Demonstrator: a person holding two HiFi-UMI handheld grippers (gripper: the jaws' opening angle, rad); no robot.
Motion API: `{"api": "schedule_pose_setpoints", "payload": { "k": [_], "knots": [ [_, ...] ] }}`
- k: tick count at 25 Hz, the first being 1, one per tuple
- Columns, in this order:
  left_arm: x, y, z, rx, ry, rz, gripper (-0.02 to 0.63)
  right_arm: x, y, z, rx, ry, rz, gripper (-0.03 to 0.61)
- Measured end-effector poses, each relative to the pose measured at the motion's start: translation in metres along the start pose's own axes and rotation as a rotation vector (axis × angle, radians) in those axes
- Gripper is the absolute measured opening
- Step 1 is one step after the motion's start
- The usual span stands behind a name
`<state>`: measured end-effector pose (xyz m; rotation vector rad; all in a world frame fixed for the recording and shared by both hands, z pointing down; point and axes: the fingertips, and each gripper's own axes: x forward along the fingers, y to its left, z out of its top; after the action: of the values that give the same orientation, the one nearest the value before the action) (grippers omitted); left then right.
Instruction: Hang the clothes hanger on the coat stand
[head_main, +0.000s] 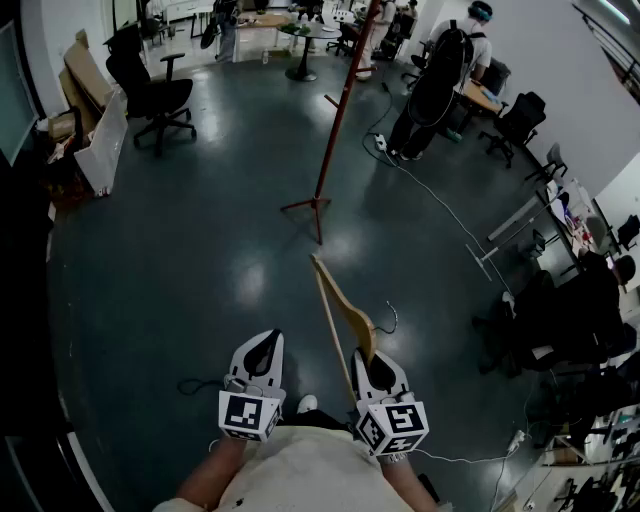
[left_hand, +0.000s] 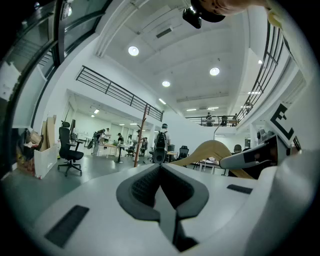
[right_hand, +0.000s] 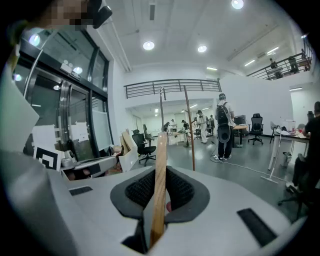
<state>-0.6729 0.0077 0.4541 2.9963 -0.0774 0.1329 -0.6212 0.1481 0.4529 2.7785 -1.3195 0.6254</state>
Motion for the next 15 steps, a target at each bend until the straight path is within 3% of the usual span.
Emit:
{"api": "schedule_pose_setpoints", "payload": {
  "k": [4, 7, 15],
  "knots": [
    [0.003, 0.020, -0.001, 0.001, 0.010, 0.008, 0.012, 0.010, 0.005, -0.003, 0.066, 0.004, -0.002, 0.070],
    [0.003, 0.025, -0.005, -0.024, 0.013, 0.007, 0.012, 0.012, 0.002, 0.000, 0.060, 0.006, -0.017, 0.069],
    [0.052, 0.022, -0.009, -0.014, -0.008, -0.005, 0.012, 0.042, -0.036, 0.001, 0.097, 0.001, -0.019, 0.070]
  ]
}}
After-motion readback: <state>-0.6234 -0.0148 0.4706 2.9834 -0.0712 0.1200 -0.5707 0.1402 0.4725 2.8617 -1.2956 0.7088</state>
